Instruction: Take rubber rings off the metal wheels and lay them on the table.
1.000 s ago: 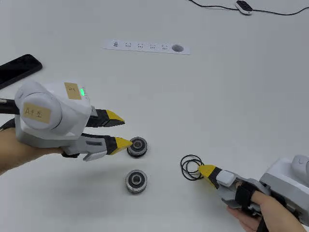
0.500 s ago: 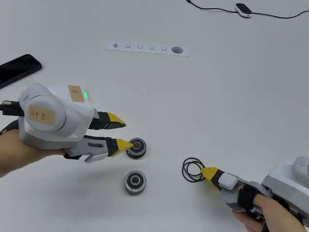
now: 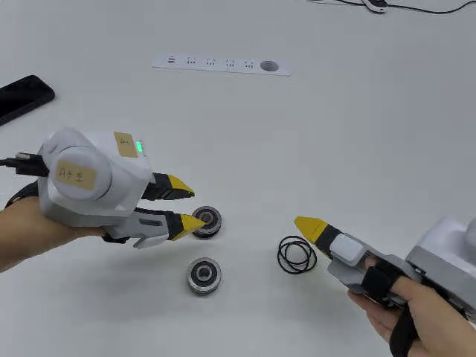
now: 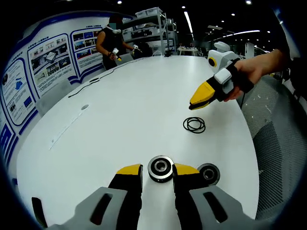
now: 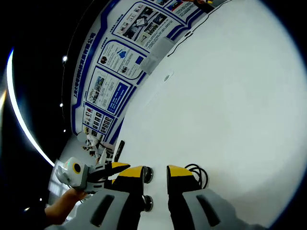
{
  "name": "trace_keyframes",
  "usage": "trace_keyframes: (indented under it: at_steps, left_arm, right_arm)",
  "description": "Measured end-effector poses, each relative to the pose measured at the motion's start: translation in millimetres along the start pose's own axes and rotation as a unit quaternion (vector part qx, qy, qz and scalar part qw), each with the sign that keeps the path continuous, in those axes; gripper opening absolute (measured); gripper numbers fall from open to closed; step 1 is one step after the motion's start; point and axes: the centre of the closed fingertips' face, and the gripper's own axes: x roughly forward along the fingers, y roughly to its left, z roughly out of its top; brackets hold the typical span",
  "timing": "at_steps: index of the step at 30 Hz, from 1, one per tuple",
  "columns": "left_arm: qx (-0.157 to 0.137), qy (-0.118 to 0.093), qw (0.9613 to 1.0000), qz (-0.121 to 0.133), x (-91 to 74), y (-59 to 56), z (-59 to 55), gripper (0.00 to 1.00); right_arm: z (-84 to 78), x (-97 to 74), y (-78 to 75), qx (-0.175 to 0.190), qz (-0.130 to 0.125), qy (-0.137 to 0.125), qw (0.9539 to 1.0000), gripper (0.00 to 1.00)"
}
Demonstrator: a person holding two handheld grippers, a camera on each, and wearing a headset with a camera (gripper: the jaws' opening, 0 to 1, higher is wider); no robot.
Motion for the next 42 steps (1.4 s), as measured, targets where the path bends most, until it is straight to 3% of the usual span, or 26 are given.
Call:
trace_keyframes:
  at_steps: [5, 12, 18, 42]
  left_arm:
    - [-0.003, 0.002, 1.0000, -0.006, 7.3, 1.0, -0.8, 0.25]
    - [0.001, 0.011, 0.9998, -0.019, 15.0, -2.6, -6.0, 0.22]
    - [0.000, 0.012, 0.9996, -0.025, 18.2, -5.2, -7.3, 0.21]
    - [-0.005, 0.013, 0.9993, -0.035, 20.1, -7.1, -10.2, 0.14]
  right_arm:
    - [-9.2, 1.8, 5.7, 0.000, 0.010, 0.013, 0.9999, 0.22]
    - [-7.0, 5.3, 7.0, 0.006, 0.020, 0.009, 0.9997, 0.15]
    - [-5.8, 5.8, 7.8, 0.009, 0.021, 0.007, 0.9997, 0.16]
    - [-4.6, 8.1, 9.6, 0.017, 0.023, 0.005, 0.9996, 0.15]
